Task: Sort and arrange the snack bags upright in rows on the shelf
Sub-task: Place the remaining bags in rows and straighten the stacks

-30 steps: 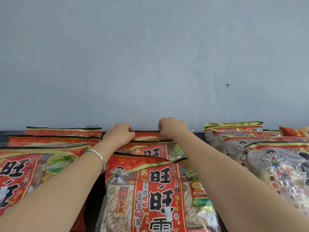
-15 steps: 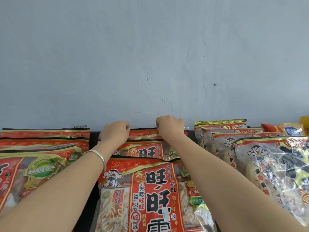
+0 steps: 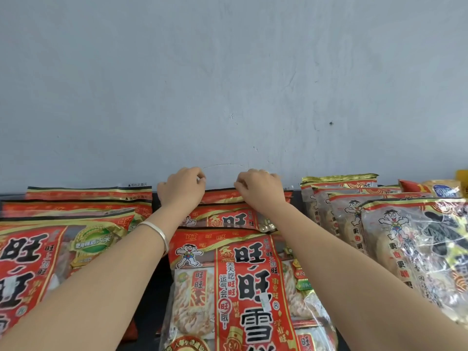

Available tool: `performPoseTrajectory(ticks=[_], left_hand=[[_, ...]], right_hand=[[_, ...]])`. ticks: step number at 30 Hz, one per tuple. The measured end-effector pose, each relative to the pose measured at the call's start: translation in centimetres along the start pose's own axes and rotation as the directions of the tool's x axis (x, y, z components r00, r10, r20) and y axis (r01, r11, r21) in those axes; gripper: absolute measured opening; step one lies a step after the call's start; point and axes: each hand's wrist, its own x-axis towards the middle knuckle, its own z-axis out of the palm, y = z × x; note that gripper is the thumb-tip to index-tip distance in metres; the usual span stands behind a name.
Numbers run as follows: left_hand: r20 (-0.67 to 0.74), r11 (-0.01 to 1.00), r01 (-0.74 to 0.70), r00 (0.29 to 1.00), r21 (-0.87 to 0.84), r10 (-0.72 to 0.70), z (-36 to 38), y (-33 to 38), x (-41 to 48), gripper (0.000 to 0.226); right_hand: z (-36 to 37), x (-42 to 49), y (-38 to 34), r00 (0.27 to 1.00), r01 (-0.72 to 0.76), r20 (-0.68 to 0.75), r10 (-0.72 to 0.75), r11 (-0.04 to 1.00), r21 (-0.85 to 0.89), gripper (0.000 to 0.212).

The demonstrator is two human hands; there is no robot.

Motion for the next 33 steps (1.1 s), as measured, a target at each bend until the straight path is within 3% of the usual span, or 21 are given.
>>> performPoseTrajectory(ticks=[5, 7, 9, 13, 16, 19, 25, 33], left_hand=[[-0.014, 1.0, -0.023, 1.0, -0.006, 0.023, -1.6, -1.1, -1.5, 0.02], [0.045, 0.999, 0.013, 0.999, -0.041, -0.011, -1.8, -1.9, -2.2, 0.019], [0.095, 0.978, 0.076, 0.994, -0.196, -0.058, -1.5, -2.5, -3.0, 0.021], [0.123, 0.747, 0.277, 0.959, -0.605, -0.257, 0.0, -2.5, -5.7, 0.042], [0.186, 0.575, 0.387, 0.907, -0.721, -0.377, 0.9, -2.4, -7.7, 0.064], [0.311, 0.379, 0.466, 0.861, -0.799, -0.402, 1.2, -2.7, -8.8, 0.079], [0.347, 0.405, 0.478, 0.867, -0.779, -0.357, 1.6, -1.6, -8.8, 0.068], [0.437, 0.406, 0.526, 0.849, -0.747, -0.296, 1.8, -1.0, -9.0, 0.077]], right_hand=[[-0.7, -1.3, -1.2, 0.948, 0.024, 0.313, -0.054, 0.995, 0.098, 0.041], [-1.0, -1.7, -1.3, 0.934, 0.01, 0.353, -0.055, 0.992, 0.128, 0.044], [-1.3, -2.1, -1.3, 0.935, 0.019, 0.35, -0.051, 0.995, 0.093, 0.045], [-1.2, -2.6, -1.5, 0.956, -0.045, 0.288, 0.059, 0.997, -0.055, 0.027], [-1.0, -2.9, -2.1, 0.957, -0.127, 0.245, 0.153, 0.985, -0.118, 0.021], [-0.4, -3.6, -2.2, 0.963, -0.151, 0.212, 0.168, 0.984, -0.091, 0.019], [-0.7, -3.9, -1.1, 0.977, -0.2, 0.058, 0.205, 0.976, -0.083, 0.022], [-0.7, -4.1, 0.1, 0.962, -0.185, 0.203, 0.183, 0.983, -0.009, 0.027]])
